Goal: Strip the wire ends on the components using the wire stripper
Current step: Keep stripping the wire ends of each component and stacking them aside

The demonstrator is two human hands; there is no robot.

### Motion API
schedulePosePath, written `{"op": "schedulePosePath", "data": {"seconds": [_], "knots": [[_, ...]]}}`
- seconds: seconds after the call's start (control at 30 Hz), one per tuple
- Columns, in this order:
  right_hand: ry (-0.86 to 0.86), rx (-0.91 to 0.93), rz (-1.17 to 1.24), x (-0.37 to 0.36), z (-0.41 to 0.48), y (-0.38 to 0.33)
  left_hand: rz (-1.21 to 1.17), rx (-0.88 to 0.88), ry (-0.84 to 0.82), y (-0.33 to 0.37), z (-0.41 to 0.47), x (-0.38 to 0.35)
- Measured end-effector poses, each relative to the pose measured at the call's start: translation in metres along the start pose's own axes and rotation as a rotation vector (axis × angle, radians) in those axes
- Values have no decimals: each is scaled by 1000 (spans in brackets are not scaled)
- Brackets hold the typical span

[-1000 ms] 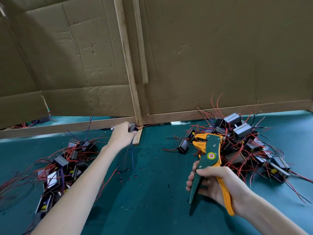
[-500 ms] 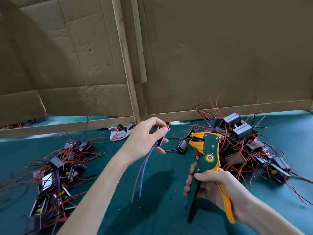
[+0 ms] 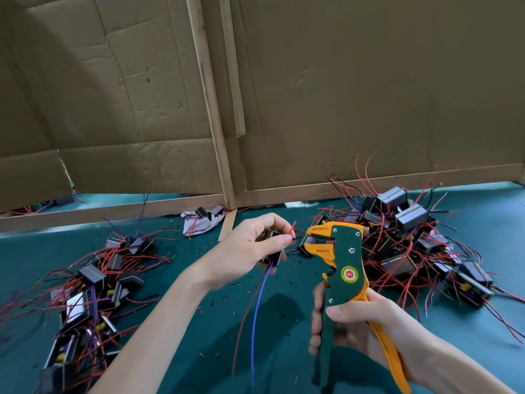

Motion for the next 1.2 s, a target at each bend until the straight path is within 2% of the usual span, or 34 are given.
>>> {"op": "schedulePosePath", "data": {"seconds": [0.37,0.67,0.77,0.9,1.03,1.2], "knots": [[-92,2,-83,3,-1,3,4,28,-94,3,-4,-7],[0,-42,-212,8,-7,0,-17,42,-122,1,-4,-6],[79,-23,-241,10,-8,2,-19,46,-113,1,-4,-6],[165,78,-255,13,-3,8,-11,49,-59,-3,-1,-11],[-6,97,31,8,2,1,-83,55,36,-7,1,-7],[-23,140,22,17,1,-12,228,-106,189,3,0,6]]}}
Point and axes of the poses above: each hand's wrist, its own z-axis towards the middle knuckle, its own x-axis out of the back of the hand, y = z × x, the point moved 5 cm from there along z, towards the middle knuckle, and after that the axes turned 4 degrees about x, right-handed, at the moved point
